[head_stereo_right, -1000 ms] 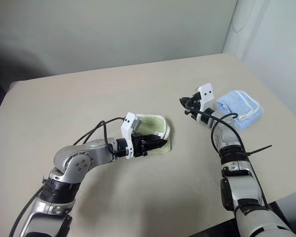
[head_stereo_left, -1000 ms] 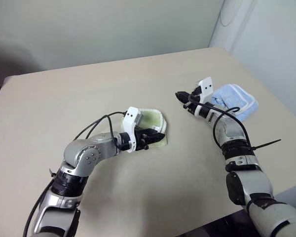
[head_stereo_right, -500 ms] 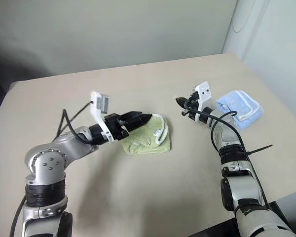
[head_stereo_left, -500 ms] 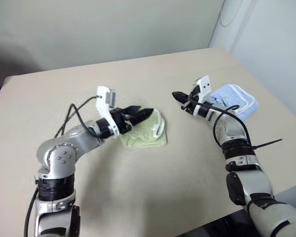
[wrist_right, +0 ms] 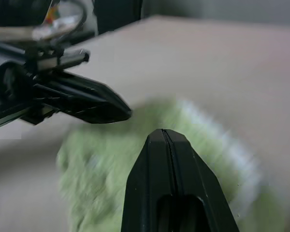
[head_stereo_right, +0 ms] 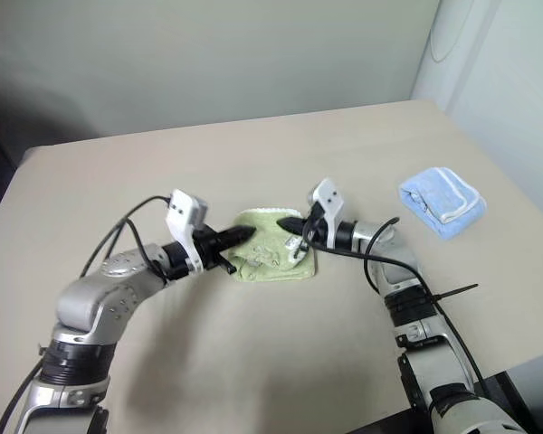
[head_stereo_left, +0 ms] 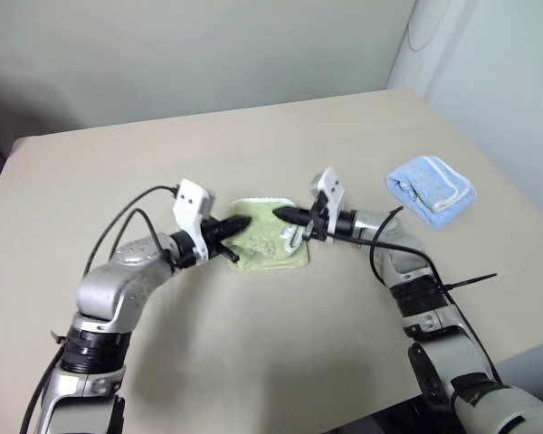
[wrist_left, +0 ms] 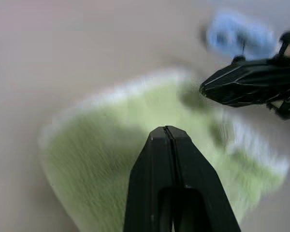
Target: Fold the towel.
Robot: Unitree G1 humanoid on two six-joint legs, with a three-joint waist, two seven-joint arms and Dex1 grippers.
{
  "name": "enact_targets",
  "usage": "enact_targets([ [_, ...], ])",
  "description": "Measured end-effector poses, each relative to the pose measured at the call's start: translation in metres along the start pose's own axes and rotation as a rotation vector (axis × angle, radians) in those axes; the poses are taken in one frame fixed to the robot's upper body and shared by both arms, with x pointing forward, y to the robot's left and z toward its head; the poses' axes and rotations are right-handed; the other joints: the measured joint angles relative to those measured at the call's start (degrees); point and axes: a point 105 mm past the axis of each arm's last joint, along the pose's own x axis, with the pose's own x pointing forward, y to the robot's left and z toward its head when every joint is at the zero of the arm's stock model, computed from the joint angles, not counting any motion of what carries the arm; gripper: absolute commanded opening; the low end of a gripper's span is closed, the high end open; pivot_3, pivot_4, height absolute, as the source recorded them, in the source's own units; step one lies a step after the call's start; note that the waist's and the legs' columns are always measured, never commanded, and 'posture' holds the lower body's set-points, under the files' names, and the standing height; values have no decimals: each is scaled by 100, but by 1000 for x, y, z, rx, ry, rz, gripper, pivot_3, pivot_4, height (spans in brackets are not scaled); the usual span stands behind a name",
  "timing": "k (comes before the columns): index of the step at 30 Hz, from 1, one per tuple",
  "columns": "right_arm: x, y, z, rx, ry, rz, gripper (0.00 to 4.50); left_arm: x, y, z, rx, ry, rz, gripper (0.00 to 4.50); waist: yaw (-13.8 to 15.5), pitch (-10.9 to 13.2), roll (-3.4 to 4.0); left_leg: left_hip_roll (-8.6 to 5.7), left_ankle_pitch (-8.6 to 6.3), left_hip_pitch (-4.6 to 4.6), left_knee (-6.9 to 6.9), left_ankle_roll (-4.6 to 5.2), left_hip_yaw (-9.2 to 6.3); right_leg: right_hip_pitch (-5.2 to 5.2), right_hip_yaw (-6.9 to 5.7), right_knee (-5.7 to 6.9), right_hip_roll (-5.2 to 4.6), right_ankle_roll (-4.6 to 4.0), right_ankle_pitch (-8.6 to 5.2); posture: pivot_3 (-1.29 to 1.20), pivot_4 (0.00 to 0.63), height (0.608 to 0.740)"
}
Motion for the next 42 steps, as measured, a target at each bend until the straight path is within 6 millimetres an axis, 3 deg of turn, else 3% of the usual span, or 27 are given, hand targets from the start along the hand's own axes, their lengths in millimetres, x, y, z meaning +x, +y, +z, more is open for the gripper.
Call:
enact_targets([
  [3,2,-1,-25,26,60,-21,0,4,2,-18,38,54,4,21,3,-1,-1,0,-1,-1,6,2,-2,2,-2,3,0,2,2,0,150,740],
  [7,2,-3,-27,0,62,-36,0,6,2,-21,86,55,10,21,3,-8,-1,0,-8,20,9,13,-2,29,-1,-1,-1,4,3,0,150,740],
  [10,-1,-3,-25,-3,44,-36,0,5,1,-20,17,-1,12,21,3,-8,-1,-1,-10,15,15,16,-1,32,-2,-5,-2,8,6,0,150,740],
  [14,-14,-2,1,39,-67,-17,0,-11,9,8,-215,-205,38,21,6,-3,-9,-1,-7,4,16,13,4,25,-1,-6,-1,11,7,0,150,740],
  [17,-32,-4,29,18,-149,-14,0,-48,35,45,-323,-388,120,21,3,-3,-9,0,-3,12,15,5,5,30,-1,-6,2,11,7,0,150,740],
  [20,-41,-8,39,11,-176,-27,0,-70,47,51,-366,-409,164,598,1,-3,-9,0,-3,20,16,5,5,36,0,-8,1,13,6,0,150,740],
  [23,-41,-9,43,3,-180,-28,0,-74,48,29,-425,-299,154,1565,-5,-3,-9,-1,-3,17,15,5,5,27,1,-7,1,13,6,0,150,740],
  [27,-39,-12,48,-9,-188,-35,0,-71,50,11,-512,-216,129,2913,29,-3,-10,-1,-3,16,16,5,2,25,-1,-5,0,12,6,0,150,740],
  [32,-36,-14,47,4,-196,-43,0,-51,37,-6,-565,-97,36,4474,62,-3,-10,-4,-3,11,18,6,2,22,-1,-6,-2,13,7,0,150,740],
  [37,-35,-14,46,6,-200,-53,0,-33,29,-15,-576,-15,-20,4474,57,-3,-10,-4,-3,11,15,5,1,21,0,-5,-1,13,7,0,150,740],
  [42,-36,-16,42,17,-196,-72,0,-17,28,-12,-569,6,-49,4474,97,-3,-10,-4,-3,12,18,6,0,25,-1,-4,-3,19,10,0,150,740],
])
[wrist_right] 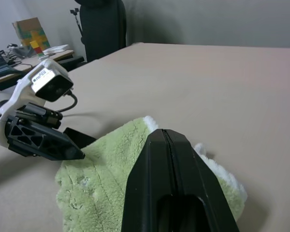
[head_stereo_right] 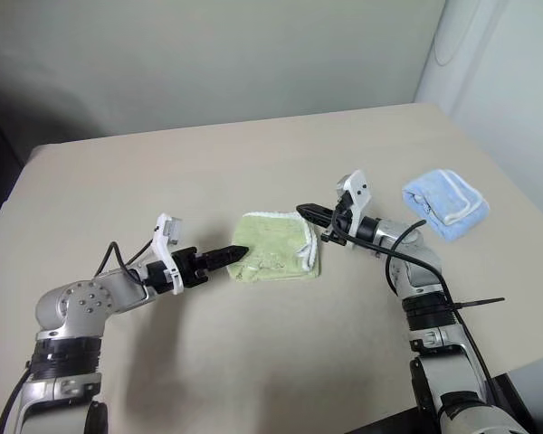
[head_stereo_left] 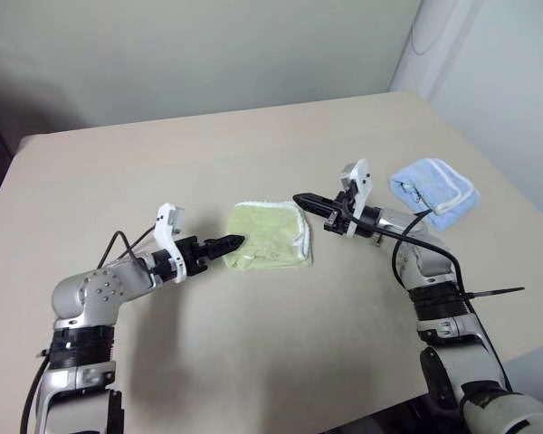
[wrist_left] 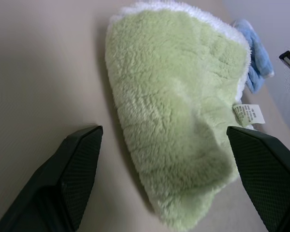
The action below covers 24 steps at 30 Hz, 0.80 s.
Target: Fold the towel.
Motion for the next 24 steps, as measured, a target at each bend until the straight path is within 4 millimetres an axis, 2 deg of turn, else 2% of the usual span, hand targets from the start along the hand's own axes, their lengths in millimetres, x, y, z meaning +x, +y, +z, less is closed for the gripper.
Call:
enact_targets([
  [8,-1,-1,-2,2,0,-21,0,25,-14,-7,-3,28,-70,4474,83,0,0,-9,-1,-1,10,5,-1,10,2,-6,-7,16,8,0,150,740],
  [10,-1,-1,-3,5,1,-26,0,26,-15,-8,-2,31,-71,4105,85,0,0,-9,0,-1,10,5,-1,9,2,-5,-7,16,8,0,150,740],
  [12,-2,-2,-3,5,2,-31,0,27,-15,-10,-10,32,-75,3586,85,0,0,-9,0,-1,8,5,-1,8,2,-5,-7,16,8,0,150,740],
  [21,-1,-3,-3,2,-2,-41,0,28,-16,-16,-58,0,-92,400,75,0,-1,-7,0,-2,2,5,2,-1,8,-4,-4,16,7,0,150,740],
  [22,-1,-3,-2,0,-4,-42,0,27,-16,-16,-57,-8,-91,119,71,0,0,-7,0,-2,1,5,3,-1,8,-4,-4,16,7,0,150,740],
  [24,-1,-3,-2,-2,-7,-42,0,25,-16,-16,-65,-25,-90,19,70,0,0,-7,0,-2,1,5,4,-1,9,-5,-3,16,7,0,150,740],
])
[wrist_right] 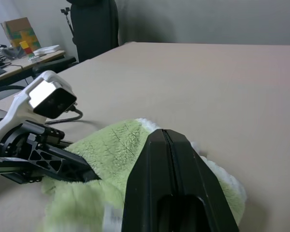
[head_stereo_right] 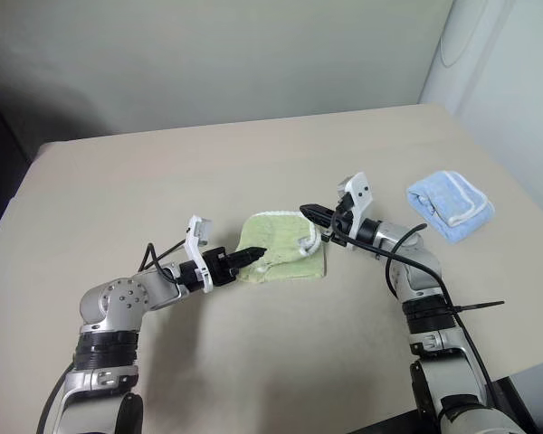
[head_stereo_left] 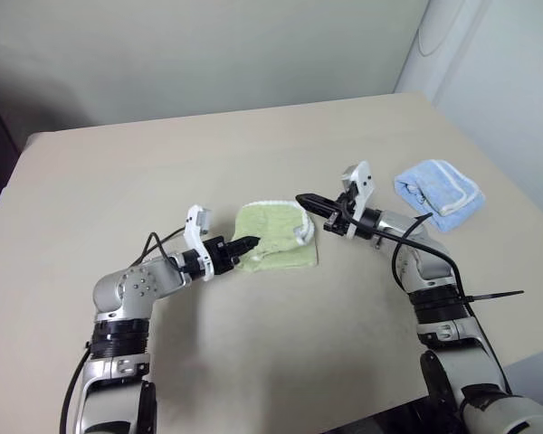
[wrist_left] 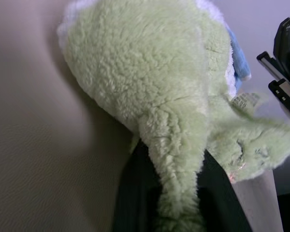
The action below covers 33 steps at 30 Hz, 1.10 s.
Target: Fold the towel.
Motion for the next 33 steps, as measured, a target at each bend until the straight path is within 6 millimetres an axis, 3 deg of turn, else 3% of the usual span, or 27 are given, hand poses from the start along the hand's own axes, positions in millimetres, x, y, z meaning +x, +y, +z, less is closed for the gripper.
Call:
enact_targets([
  [6,1,1,1,-4,-10,1,0,-10,5,7,-62,-115,41,19,-13,0,0,1,0,0,1,0,1,0,1,1,1,0,0,0,150,740],
  [11,0,-4,1,-4,-11,-27,0,-47,20,51,-72,-362,180,19,-60,1,-1,1,0,1,0,0,1,-1,2,1,3,0,0,0,150,740],
  [13,-1,-6,2,-8,-17,-37,0,-77,29,75,-52,-493,282,19,-103,2,-5,3,1,0,-1,-2,1,-3,2,1,5,0,0,0,150,740],
  [16,-4,-12,4,-10,-24,-61,0,-146,42,112,-12,-721,480,19,-173,3,-6,3,3,0,-6,-5,0,-6,3,-3,7,-3,-1,0,150,740],
  [18,-7,-18,3,-4,-23,-82,0,-189,46,123,13,-843,596,19,-178,3,-5,3,3,1,-7,-5,1,-6,4,-9,6,-3,-2,0,150,740],
  [20,-7,-18,2,3,-23,-84,0,-218,56,119,-7,-909,694,19,-180,2,-7,1,3,1,-6,-5,1,-6,4,-11,5,-3,-2,0,150,740],
  [23,-3,-18,-2,20,-24,-80,0,-251,87,91,-129,-948,851,19,-182,2,-9,1,2,1,-5,-4,-1,-6,3,-9,4,-4,-2,0,150,740],
  [26,-3,-19,-5,26,-16,-83,0,-262,110,57,-256,-940,939,19,-155,2,-19,1,0,1,-3,0,-4,-4,0,-7,2,-6,0,0,150,740],
  [29,0,-17,-4,26,-16,-76,0,-262,117,42,-309,-935,963,19,-127,1,-35,0,-2,2,3,2,-5,-3,-2,-7,0,-11,4,0,150,740],
  [33,1,-18,-1,13,-23,-75,0,-266,119,30,-351,-967,964,1300,-150,1,-36,-2,-2,3,3,2,-1,3,1,-7,0,-12,5,0,150,740],
])
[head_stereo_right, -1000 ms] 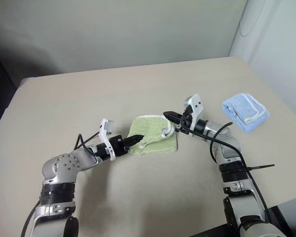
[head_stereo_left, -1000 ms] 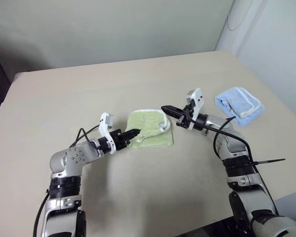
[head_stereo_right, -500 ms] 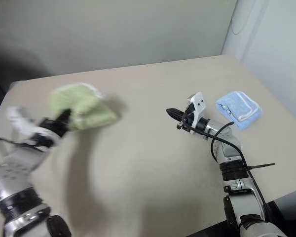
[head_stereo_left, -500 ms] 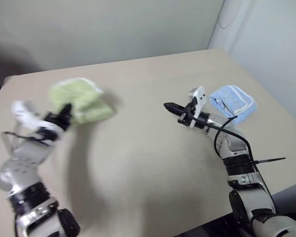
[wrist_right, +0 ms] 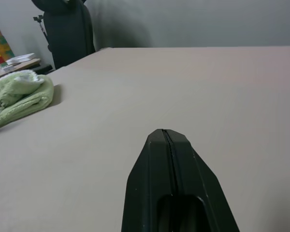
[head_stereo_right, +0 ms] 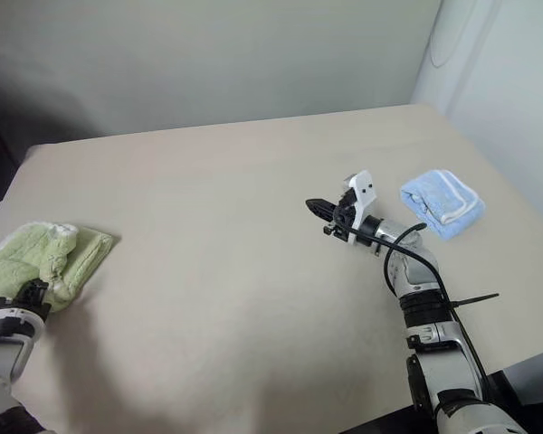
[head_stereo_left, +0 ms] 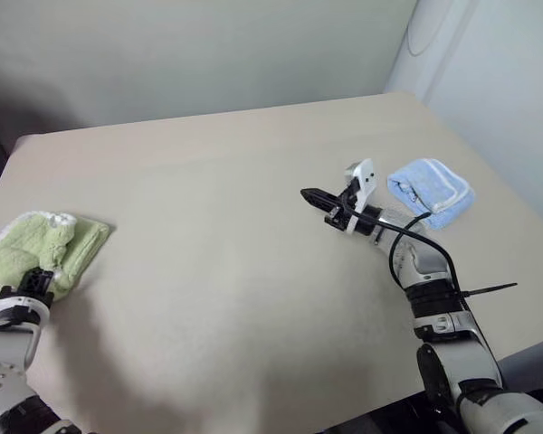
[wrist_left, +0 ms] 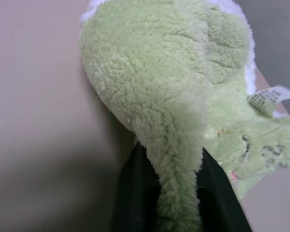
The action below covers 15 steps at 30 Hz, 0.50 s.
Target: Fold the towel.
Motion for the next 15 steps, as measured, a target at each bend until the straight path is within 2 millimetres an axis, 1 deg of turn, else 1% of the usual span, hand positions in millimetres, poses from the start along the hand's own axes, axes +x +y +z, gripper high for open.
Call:
enact_targets([
  [2,0,-1,0,-1,2,-2,0,-3,3,-1,-11,-6,-2,1988,-13,0,0,1,0,0,-4,-1,0,-4,0,0,1,-1,-1,0,150,740],
  [4,-1,-1,0,-2,3,-3,0,-6,0,-1,-3,-9,-24,2773,-18,0,0,2,1,0,-7,-2,-1,-5,0,1,3,-4,-2,0,150,740],
  [7,-2,-1,-3,4,6,-7,0,-10,-4,-1,8,-9,-55,3809,-23,0,0,2,1,0,-7,-2,-1,-5,0,2,3,-4,-3,0,150,740],
  [8,-3,-1,-4,6,7,-9,0,-10,-5,-1,10,-11,-64,4237,-23,0,0,2,1,0,-6,-2,-2,-4,0,2,3,-4,-3,0,150,740],
  [9,-3,0,-5,9,8,-10,0,-11,-5,0,9,-13,-70,4465,-27,0,0,2,1,1,-5,-2,-1,-4,0,2,3,-4,-2,0,150,740],
  [12,-5,1,-10,17,12,-15,0,-17,1,2,17,-16,-60,4465,-58,0,0,2,1,2,-6,-2,0,-5,1,2,3,-4,-3,0,150,740],
  [15,-6,0,-10,20,17,-19,0,-30,13,7,85,-14,-43,4465,-132,-1,-1,2,1,2,-8,-2,3,-6,3,-1,4,-4,-4,0,150,740],
])
